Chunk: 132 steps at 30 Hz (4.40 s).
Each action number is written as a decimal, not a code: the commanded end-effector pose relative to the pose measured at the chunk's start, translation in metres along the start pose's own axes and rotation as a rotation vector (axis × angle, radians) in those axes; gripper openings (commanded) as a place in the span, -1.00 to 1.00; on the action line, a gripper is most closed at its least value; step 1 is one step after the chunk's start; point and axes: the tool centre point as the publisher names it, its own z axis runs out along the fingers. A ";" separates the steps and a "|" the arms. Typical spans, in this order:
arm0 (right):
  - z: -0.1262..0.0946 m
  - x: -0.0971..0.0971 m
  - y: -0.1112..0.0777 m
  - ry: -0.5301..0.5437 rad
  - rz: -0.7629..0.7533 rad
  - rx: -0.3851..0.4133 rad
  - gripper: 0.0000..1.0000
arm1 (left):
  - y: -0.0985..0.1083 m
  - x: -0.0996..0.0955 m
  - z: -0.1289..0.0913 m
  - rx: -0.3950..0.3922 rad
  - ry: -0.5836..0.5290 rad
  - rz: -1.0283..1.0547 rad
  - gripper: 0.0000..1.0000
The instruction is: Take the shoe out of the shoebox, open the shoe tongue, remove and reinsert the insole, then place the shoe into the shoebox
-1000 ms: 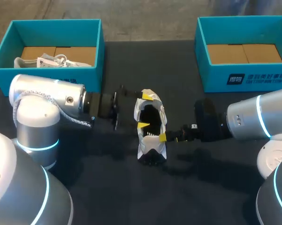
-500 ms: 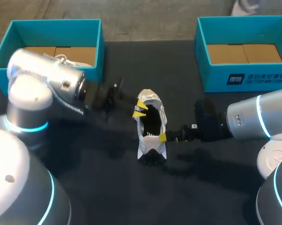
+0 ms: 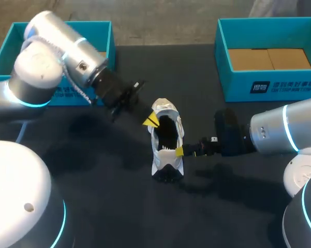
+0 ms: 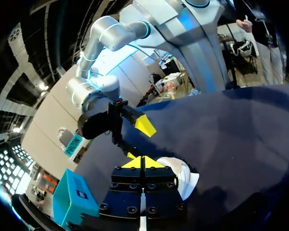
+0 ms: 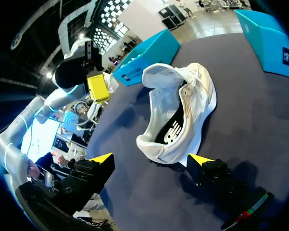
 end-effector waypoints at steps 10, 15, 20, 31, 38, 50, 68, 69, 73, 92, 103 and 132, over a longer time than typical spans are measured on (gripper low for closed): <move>0.003 0.003 0.000 -0.009 0.002 0.000 1.00 | 0.001 -0.007 0.001 0.007 0.211 -0.005 -1.00; 0.003 0.003 0.000 -0.009 0.002 0.000 1.00 | 0.001 -0.007 0.001 0.007 0.211 -0.005 -1.00; 0.003 0.003 0.000 -0.009 0.002 0.000 1.00 | 0.002 -0.007 -0.002 0.006 0.261 -0.005 -1.00; -0.034 -0.007 0.017 -0.095 -0.030 -0.006 1.00 | 0.011 -0.003 -0.005 -0.038 0.440 -0.030 -1.00; -0.075 -0.016 0.031 -0.157 -0.036 0.031 1.00 | 0.009 -0.005 0.001 -0.061 0.525 -0.024 -1.00; -0.131 -0.015 0.052 -0.167 -0.042 0.098 1.00 | 0.008 0.005 0.002 -0.090 0.600 -0.031 -1.00; -0.186 0.011 0.052 -0.197 -0.074 0.100 1.00 | 0.022 0.012 0.004 -0.189 0.581 -0.068 -1.00; -0.188 0.011 0.052 -0.198 -0.074 0.100 1.00 | 0.023 0.012 0.004 -0.186 0.583 -0.068 -1.00; -0.193 0.011 0.052 -0.203 -0.075 0.097 1.00 | 0.028 0.015 0.006 -0.201 0.611 -0.064 -1.00; -0.194 0.011 0.049 -0.205 -0.075 0.103 1.00 | 0.057 0.028 0.027 -0.358 0.645 0.033 -1.00; -0.194 0.011 0.049 -0.205 -0.075 0.103 1.00 | 0.081 0.036 0.049 -0.432 0.668 0.072 -1.00; -0.194 0.011 0.049 -0.205 -0.075 0.103 1.00 | 0.114 0.057 0.098 -0.508 0.740 0.121 -1.00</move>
